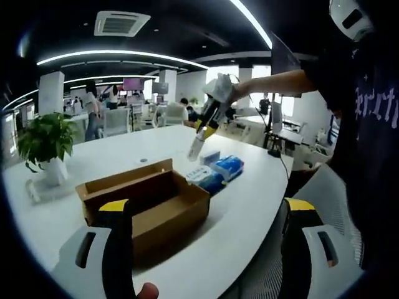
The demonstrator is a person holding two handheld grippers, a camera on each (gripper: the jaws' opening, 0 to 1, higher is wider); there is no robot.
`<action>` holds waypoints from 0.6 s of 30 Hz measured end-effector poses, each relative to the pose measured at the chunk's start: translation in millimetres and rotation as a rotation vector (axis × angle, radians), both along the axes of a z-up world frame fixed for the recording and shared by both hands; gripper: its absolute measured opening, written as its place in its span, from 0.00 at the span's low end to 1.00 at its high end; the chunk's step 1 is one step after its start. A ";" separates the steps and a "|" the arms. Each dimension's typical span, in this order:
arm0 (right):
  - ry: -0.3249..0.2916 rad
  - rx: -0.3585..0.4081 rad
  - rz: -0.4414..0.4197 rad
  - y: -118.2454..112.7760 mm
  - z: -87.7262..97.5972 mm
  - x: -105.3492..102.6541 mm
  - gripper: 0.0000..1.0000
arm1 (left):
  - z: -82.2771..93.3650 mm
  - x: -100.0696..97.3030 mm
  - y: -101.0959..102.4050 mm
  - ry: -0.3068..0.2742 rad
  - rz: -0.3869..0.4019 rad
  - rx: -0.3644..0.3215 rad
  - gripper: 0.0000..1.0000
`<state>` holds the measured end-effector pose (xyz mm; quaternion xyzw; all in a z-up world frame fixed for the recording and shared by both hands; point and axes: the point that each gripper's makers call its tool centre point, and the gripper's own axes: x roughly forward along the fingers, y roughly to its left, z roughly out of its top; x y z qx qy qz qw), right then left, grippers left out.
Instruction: Operate the shoe box by opening the lid, removing the specified soft item, and placing it in the target area until the item is outside and the box remains undamaged.
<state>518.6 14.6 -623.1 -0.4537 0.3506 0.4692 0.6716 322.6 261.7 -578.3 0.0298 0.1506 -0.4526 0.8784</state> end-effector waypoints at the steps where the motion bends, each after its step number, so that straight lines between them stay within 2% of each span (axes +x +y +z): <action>1: 0.004 -0.006 0.006 0.8 -2.6 0.4 0.16 | -0.5 -0.4 2.3 0.000 0.006 0.004 0.99; 11: 0.031 -0.089 0.034 2.1 -31.6 13.0 0.16 | -1.1 2.7 21.6 -0.001 0.057 0.005 0.99; 18: 0.043 -0.112 0.030 3.2 -44.6 22.4 0.16 | -1.5 2.8 28.5 -0.001 0.079 0.006 0.99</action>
